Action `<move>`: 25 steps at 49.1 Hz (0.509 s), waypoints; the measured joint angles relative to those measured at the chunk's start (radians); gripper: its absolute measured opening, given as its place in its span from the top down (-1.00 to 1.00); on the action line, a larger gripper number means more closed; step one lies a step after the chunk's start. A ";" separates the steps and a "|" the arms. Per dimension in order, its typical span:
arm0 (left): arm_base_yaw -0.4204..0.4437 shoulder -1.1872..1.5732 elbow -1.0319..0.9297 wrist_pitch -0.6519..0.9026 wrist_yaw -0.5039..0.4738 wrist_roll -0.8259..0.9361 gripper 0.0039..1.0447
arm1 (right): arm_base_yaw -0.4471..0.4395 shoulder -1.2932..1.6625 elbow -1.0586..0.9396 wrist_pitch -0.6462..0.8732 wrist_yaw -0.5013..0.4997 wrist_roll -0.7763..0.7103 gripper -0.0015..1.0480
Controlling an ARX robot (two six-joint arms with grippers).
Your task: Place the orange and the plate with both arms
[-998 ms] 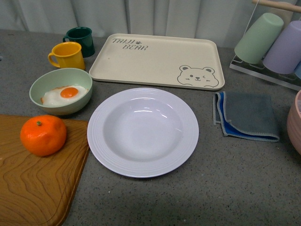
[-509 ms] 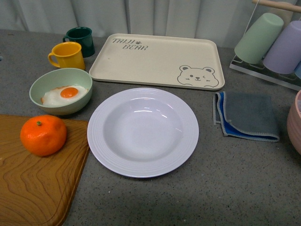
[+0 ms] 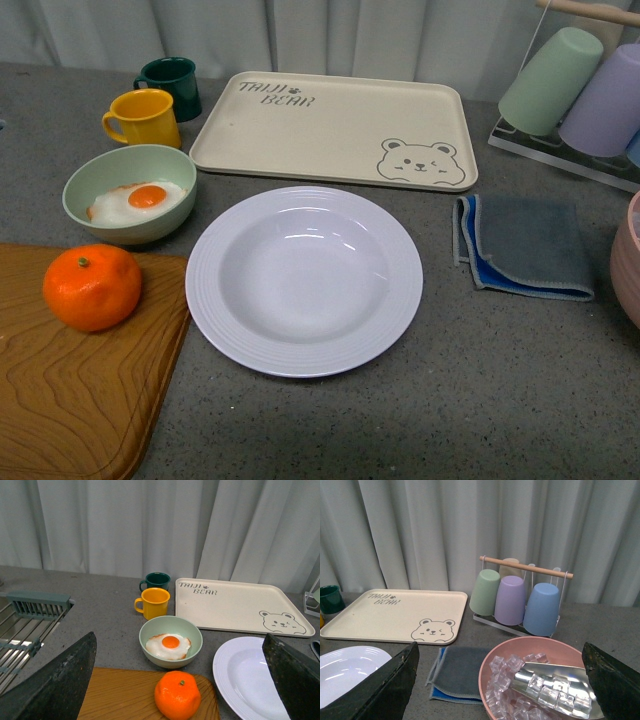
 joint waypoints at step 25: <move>0.017 0.300 0.092 -0.158 -0.068 -0.097 -0.88 | 0.000 0.000 0.000 0.000 0.000 0.000 -0.82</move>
